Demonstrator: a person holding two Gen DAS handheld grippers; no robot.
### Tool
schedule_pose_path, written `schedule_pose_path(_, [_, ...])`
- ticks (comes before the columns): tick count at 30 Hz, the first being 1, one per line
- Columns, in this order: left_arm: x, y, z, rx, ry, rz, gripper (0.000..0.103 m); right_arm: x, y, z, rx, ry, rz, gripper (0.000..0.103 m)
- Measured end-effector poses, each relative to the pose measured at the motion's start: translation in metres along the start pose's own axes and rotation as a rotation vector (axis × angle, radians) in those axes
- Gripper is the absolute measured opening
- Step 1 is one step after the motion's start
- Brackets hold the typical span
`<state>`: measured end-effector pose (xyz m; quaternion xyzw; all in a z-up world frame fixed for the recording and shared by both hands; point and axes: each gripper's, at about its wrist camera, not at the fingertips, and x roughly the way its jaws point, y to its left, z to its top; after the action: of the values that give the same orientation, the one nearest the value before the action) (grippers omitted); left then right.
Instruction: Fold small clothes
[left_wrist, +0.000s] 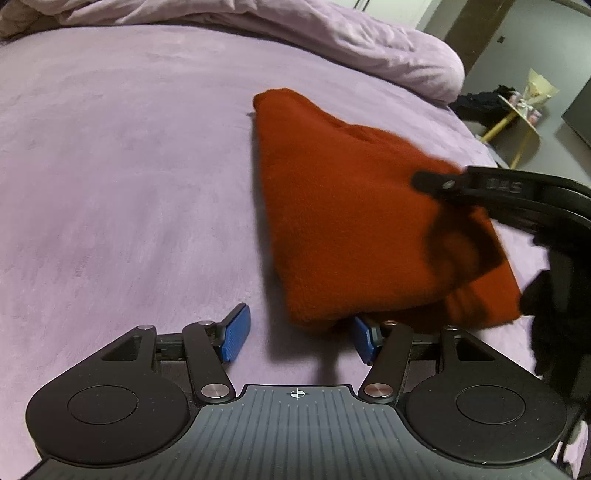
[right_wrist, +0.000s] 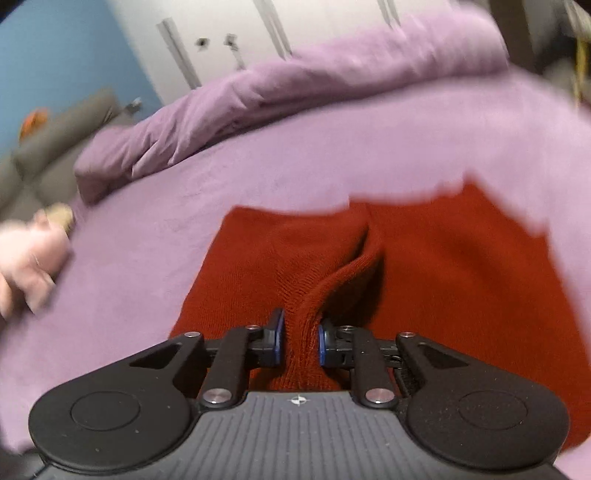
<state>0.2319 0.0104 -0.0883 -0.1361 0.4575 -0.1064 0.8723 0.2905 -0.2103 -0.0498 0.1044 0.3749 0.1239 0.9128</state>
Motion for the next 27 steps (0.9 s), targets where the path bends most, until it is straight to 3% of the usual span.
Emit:
schedule_pose_path(3, [-0.001, -0.005, 0.002, 0.005, 0.004, 0.011, 0.063, -0.017, 0.012, 0.007, -0.133, -0.068, -0.064, 0.015])
schedule_pose_path(8, [0.001, -0.013, -0.001, 0.005, 0.012, -0.021, 0.065, -0.04, 0.0, 0.004, -0.212, -0.153, -0.191, 0.015])
schedule_pose_path(13, [0.008, -0.031, -0.004, 0.049, 0.026, -0.028, 0.065, -0.014, -0.036, -0.021, -0.243, -0.044, -0.318, 0.015])
schedule_pose_path(19, [0.008, -0.031, -0.003, 0.038, 0.042, -0.009, 0.064, -0.016, -0.049, -0.024, -0.186, -0.055, -0.283, 0.015])
schedule_pose_path(25, [0.008, -0.037, -0.002, 0.031, 0.054, 0.006, 0.064, -0.034, -0.04, -0.021, -0.28, -0.169, -0.366, 0.015])
schedule_pose_path(27, [0.008, -0.037, -0.001, 0.032, 0.057, 0.014, 0.064, -0.024, -0.049, -0.024, -0.249, -0.127, -0.361, 0.016])
